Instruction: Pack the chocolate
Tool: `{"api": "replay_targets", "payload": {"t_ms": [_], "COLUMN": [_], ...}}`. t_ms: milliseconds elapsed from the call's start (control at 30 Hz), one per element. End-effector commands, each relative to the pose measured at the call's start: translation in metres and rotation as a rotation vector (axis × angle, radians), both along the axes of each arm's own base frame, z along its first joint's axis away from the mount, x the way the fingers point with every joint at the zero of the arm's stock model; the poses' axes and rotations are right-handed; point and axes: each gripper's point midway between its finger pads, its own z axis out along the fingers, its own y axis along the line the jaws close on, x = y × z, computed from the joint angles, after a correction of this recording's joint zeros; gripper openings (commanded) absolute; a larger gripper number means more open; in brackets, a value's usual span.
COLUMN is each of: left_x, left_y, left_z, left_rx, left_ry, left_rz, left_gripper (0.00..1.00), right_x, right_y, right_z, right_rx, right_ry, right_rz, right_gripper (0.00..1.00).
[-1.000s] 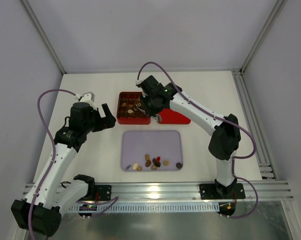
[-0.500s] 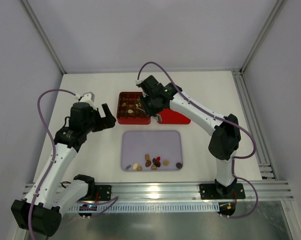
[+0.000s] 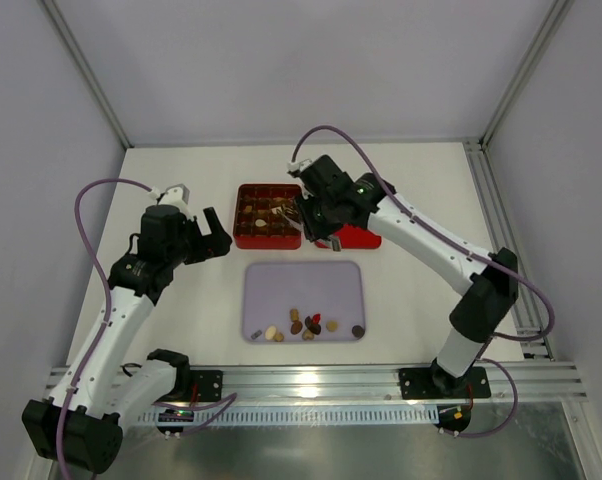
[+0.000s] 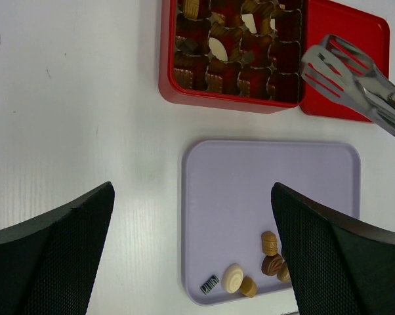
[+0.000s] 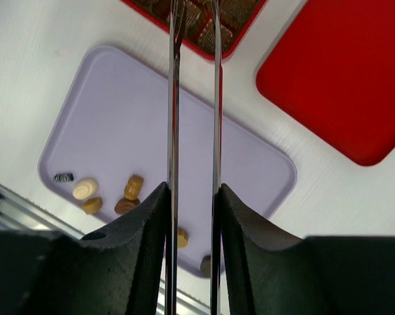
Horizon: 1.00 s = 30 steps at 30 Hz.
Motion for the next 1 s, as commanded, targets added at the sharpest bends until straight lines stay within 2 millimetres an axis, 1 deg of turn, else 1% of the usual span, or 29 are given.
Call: {"api": "replay_targets", "payload": {"t_ms": [0, 33, 67, 100, 133, 167, 200, 233, 267, 300, 333, 367, 400, 467, 533, 667, 867, 967], "left_x": [0.005, 0.005, 0.005, 0.005, 0.005, 0.005, 0.005, 0.005, 0.005, 0.005, 0.005, 0.006, 0.005, 0.005, 0.005, 0.006, 0.006, 0.006], "left_y": [0.002, 0.002, 0.002, 0.002, 0.002, 0.002, 0.003, 0.002, 0.002, 0.002, 0.002, 0.002, 0.002, 0.002, 0.002, 0.002, 0.002, 0.001], "left_z": [0.013, 0.013, 0.012, 0.012, 0.013, 0.014, 0.014, 0.013, 0.013, 0.013, 0.013, 0.013, 0.012, 0.013, 0.013, 0.012, 0.010, 0.011], "left_rx": [-0.001, -0.001, 0.002, 0.000, -0.002, -0.002, -0.001, -0.001, -0.003, -0.002, -0.001, -0.002, -0.001, -0.001, -0.002, -0.003, -0.002, -0.004], "left_ry": [-0.041, -0.041, -0.040, -0.039, -0.039, -0.044, -0.042, -0.041, -0.040, -0.041, -0.041, -0.039, -0.038, -0.039, -0.039, -0.036, -0.031, -0.031], "left_rz": [0.009, 0.009, 0.009, 0.009, 0.010, 0.011, 0.013, 0.010, 0.010, 0.009, 0.010, 0.011, 0.009, 0.009, 0.010, 0.009, 0.009, 0.008], "left_gripper": [1.00, 1.00, 1.00, 1.00, 1.00, 1.00, 1.00, 1.00, 1.00, 1.00, 1.00, 1.00, 1.00, 1.00, 1.00, 1.00, 1.00, 1.00], "right_x": [-0.035, -0.047, -0.058, -0.073, -0.084, -0.099, -0.115, -0.125, -0.138, -0.151, -0.163, -0.170, -0.180, -0.194, -0.205, -0.217, -0.226, -0.227], "right_y": [-0.013, -0.021, -0.028, -0.027, -0.031, -0.039, -0.042, -0.045, -0.053, -0.053, -0.061, -0.065, -0.067, -0.076, -0.083, -0.091, -0.092, -0.092], "right_z": [0.026, 0.034, 0.022, 0.021, 0.018, 0.014, 0.010, 0.008, 0.004, 0.003, -0.004, -0.002, -0.003, -0.006, -0.010, -0.017, -0.027, -0.030], "right_rx": [0.037, 0.046, 0.019, 0.021, 0.014, 0.011, -0.006, -0.012, -0.014, -0.015, -0.043, -0.037, -0.044, -0.063, -0.088, -0.119, -0.145, -0.154], "right_ry": [-0.034, -0.039, -0.015, -0.004, 0.013, 0.032, 0.055, 0.070, 0.089, 0.107, 0.138, 0.144, 0.153, 0.183, 0.204, 0.232, 0.259, 0.264], "right_rz": [0.026, 0.027, 0.035, 0.059, 0.071, 0.080, 0.106, 0.121, 0.129, 0.160, 0.169, 0.174, 0.193, 0.199, 0.214, 0.224, 0.249, 0.253], "right_gripper": [0.38, 0.38, 0.38, 0.38, 0.38, 0.38, 0.38, 0.38, 0.38, 0.38, 0.38, 0.38, 0.38, 0.38, 0.38, 0.38, 0.38, 0.38]}}
